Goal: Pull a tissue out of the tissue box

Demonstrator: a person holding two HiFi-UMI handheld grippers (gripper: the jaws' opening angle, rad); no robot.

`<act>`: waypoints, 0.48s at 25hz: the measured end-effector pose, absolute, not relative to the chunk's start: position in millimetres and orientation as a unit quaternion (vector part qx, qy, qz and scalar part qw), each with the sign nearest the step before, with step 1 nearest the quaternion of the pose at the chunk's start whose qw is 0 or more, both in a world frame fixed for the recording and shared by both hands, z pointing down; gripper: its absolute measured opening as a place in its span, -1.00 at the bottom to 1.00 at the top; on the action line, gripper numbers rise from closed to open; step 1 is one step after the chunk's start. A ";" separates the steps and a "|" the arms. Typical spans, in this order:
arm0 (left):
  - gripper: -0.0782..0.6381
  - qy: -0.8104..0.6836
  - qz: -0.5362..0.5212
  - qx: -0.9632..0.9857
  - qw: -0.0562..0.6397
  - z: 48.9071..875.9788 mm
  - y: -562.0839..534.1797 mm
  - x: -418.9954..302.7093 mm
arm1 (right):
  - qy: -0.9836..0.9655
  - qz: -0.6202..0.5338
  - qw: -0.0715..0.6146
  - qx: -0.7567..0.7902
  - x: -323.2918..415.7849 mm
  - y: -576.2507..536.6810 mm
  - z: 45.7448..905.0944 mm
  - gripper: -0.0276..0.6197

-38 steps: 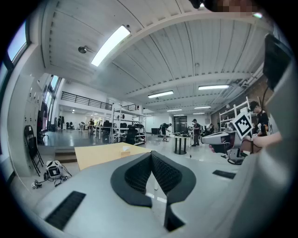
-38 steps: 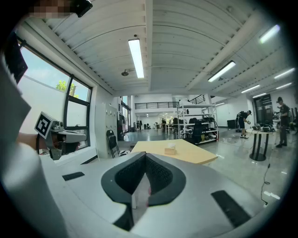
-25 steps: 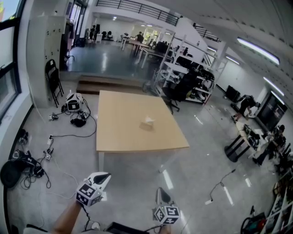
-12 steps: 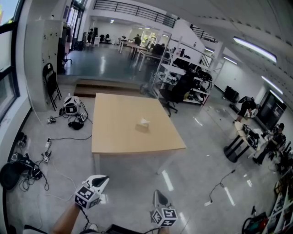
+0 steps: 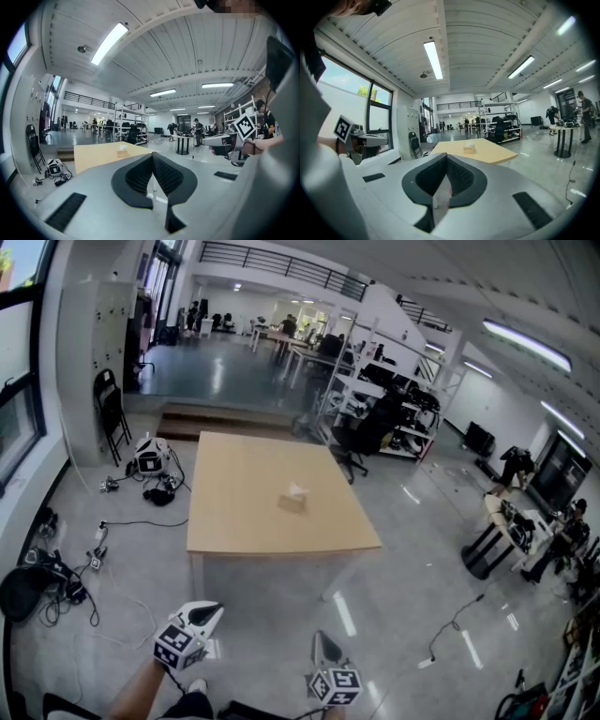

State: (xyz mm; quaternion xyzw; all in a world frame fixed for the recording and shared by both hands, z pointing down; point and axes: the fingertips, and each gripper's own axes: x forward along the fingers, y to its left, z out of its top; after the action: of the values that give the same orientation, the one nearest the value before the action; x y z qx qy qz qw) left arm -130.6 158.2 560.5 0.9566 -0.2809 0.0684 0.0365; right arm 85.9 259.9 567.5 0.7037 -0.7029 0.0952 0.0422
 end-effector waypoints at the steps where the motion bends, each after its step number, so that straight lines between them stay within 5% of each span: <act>1: -0.76 -0.282 0.068 0.956 0.036 561.2 156.4 -130.8 | -0.703 0.095 0.042 0.704 86.3 258.8 568.1 -0.88; 12: -0.76 -0.282 0.069 0.956 0.039 565.2 122.8 -111.6 | -0.699 0.101 0.045 0.707 105.4 234.3 577.6 -0.88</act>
State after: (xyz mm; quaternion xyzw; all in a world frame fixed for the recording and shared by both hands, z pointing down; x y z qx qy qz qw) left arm -111.6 122.8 565.2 0.9561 -0.2819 0.0694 0.0389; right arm 105.4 234.3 577.6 0.7067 -0.6988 0.1015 0.0446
